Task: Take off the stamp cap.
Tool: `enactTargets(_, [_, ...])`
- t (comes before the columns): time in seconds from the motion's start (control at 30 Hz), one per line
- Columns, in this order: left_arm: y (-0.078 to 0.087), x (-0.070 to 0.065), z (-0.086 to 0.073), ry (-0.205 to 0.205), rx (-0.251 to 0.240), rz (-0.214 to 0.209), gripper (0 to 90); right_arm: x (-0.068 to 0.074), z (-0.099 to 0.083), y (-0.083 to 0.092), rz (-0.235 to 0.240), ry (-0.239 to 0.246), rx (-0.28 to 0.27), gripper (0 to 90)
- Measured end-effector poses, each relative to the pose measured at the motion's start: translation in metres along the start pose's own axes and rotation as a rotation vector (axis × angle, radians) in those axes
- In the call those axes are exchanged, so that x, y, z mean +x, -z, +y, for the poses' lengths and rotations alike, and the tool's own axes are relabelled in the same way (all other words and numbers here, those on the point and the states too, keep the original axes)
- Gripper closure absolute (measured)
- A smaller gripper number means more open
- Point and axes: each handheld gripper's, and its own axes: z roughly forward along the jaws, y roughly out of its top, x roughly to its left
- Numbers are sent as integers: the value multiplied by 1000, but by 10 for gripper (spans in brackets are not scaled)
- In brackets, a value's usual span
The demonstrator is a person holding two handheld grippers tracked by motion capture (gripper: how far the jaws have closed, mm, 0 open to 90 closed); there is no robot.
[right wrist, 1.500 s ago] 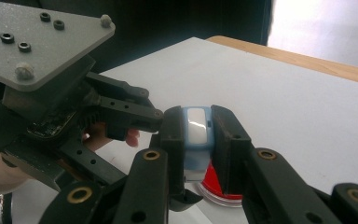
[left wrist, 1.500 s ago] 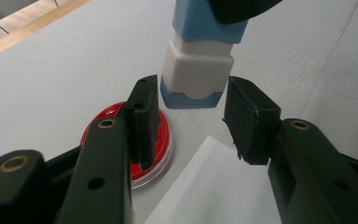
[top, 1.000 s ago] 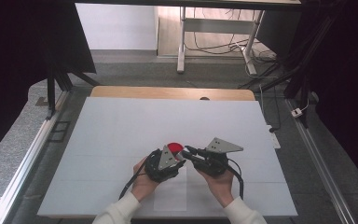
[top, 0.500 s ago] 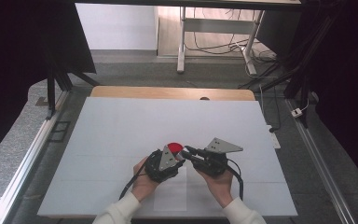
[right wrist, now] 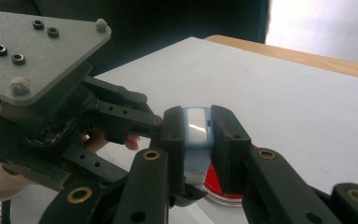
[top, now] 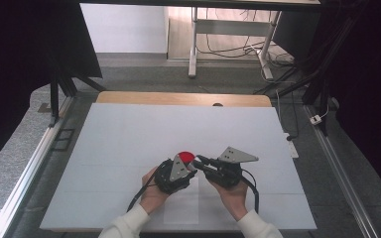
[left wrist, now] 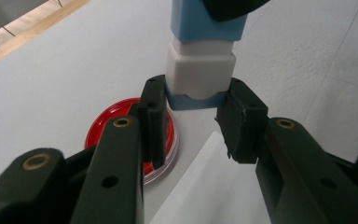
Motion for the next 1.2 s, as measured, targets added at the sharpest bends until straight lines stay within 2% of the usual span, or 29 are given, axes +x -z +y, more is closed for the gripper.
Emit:
enactTargets(0.77, [0,0,-1,-3,2,11,648,2,-2,-1,-14,-1,-14,750])
enactTargets(1.2, [0,-2,-2,-12,-14,40,647,3,-4,0,-24,-14,-32,751])
